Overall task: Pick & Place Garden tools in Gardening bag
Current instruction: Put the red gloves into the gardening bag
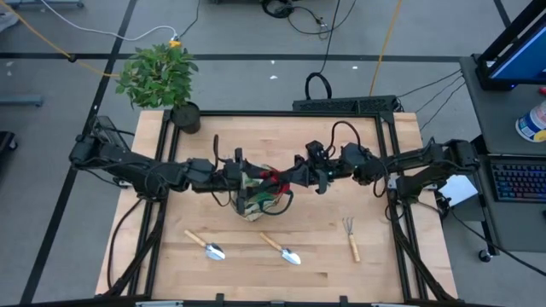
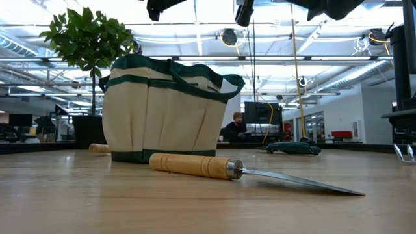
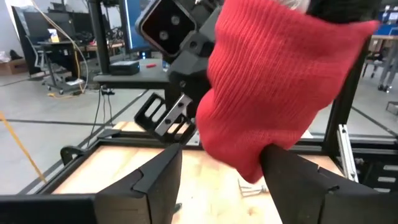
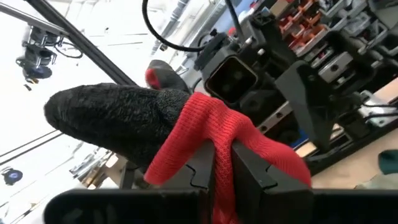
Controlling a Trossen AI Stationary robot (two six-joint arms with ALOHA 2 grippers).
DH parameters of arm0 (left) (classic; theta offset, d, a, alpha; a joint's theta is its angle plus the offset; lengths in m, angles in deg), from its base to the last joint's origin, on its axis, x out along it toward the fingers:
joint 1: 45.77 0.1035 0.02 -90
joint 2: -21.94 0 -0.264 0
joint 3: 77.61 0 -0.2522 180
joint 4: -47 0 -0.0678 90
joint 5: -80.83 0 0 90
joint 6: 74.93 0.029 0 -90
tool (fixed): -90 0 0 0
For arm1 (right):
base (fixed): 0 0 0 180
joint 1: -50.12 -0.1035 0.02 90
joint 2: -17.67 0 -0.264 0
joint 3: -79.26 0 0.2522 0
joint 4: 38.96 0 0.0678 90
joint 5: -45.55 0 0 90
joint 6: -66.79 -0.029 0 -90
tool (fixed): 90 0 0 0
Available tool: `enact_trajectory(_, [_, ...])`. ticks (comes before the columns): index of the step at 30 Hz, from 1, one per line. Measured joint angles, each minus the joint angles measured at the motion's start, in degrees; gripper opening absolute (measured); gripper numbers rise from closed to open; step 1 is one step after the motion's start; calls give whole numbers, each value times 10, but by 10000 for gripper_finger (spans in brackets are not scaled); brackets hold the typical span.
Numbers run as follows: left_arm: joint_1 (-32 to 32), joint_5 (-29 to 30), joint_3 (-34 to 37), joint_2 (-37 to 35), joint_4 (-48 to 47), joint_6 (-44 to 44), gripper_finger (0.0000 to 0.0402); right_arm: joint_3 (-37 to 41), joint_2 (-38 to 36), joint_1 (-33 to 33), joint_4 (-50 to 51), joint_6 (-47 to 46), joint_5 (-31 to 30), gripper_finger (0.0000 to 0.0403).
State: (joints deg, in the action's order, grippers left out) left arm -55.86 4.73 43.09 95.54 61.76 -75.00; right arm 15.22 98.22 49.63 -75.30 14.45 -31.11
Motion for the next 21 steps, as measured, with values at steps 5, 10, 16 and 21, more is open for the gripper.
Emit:
enact_trajectory(5, [0,-8,0,0,20,-6,236,0,0,2,5,18,-28,21])
enact_trajectory(10, [0,-20,0,0,31,-25,237,0,0,12,22,25,-42,21])
enact_trajectory(16, [1,-30,0,0,33,-39,237,0,0,16,37,38,-58,20])
enact_trajectory(21, [13,-34,0,12,56,-50,237,0,6,16,31,40,-72,20])
